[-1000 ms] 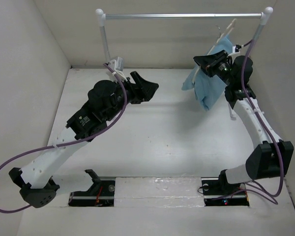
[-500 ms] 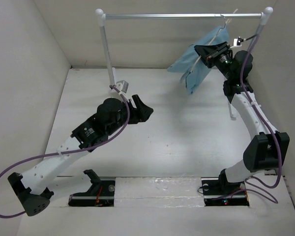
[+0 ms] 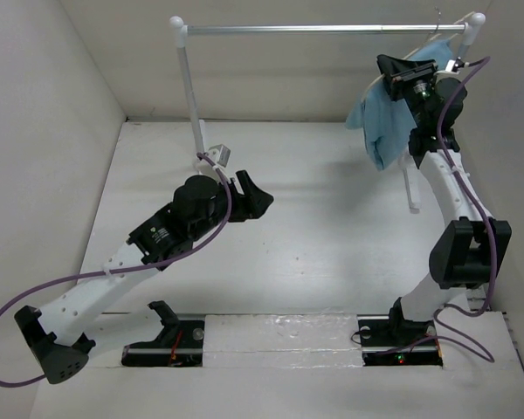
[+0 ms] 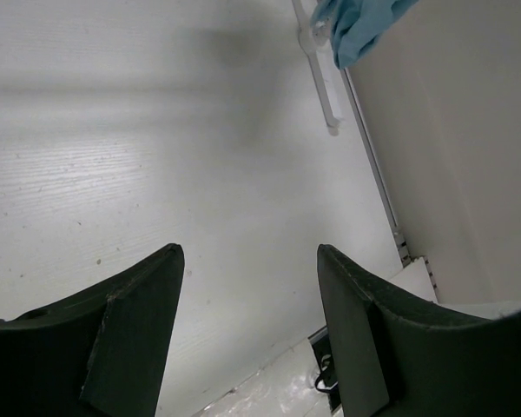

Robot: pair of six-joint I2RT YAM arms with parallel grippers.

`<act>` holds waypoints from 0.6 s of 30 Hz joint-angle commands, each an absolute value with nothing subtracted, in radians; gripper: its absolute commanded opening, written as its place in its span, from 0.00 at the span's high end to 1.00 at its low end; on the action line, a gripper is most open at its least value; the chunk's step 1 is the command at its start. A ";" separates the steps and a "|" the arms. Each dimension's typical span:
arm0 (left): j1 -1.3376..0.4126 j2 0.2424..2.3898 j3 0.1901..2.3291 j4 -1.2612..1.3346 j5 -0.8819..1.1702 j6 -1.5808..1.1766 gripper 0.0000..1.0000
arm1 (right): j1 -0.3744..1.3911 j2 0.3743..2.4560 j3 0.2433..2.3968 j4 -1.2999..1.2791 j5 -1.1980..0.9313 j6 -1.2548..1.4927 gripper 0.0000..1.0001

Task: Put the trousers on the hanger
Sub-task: Place the hanger at the clothesline.

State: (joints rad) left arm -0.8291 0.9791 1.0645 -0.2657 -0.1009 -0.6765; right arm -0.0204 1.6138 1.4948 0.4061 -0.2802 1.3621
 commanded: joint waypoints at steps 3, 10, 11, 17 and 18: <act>-0.827 0.963 1.055 -0.232 -0.090 -0.667 0.42 | -0.032 1.641 1.649 0.625 -0.259 1.356 1.00; -0.827 0.965 1.057 -0.244 -0.117 -0.667 0.41 | -0.041 1.681 1.609 0.571 -0.259 1.339 1.00; -0.827 0.965 1.057 -0.244 -0.117 -0.667 0.41 | -0.041 1.680 1.609 0.571 -0.259 1.333 1.00; -0.827 0.994 1.098 -0.261 -0.161 -0.657 0.37 | -0.051 1.618 1.505 0.537 -0.265 1.276 0.55; -0.827 1.009 1.124 -0.267 -0.170 -0.650 0.36 | -0.063 1.612 1.511 0.507 -0.303 1.263 0.51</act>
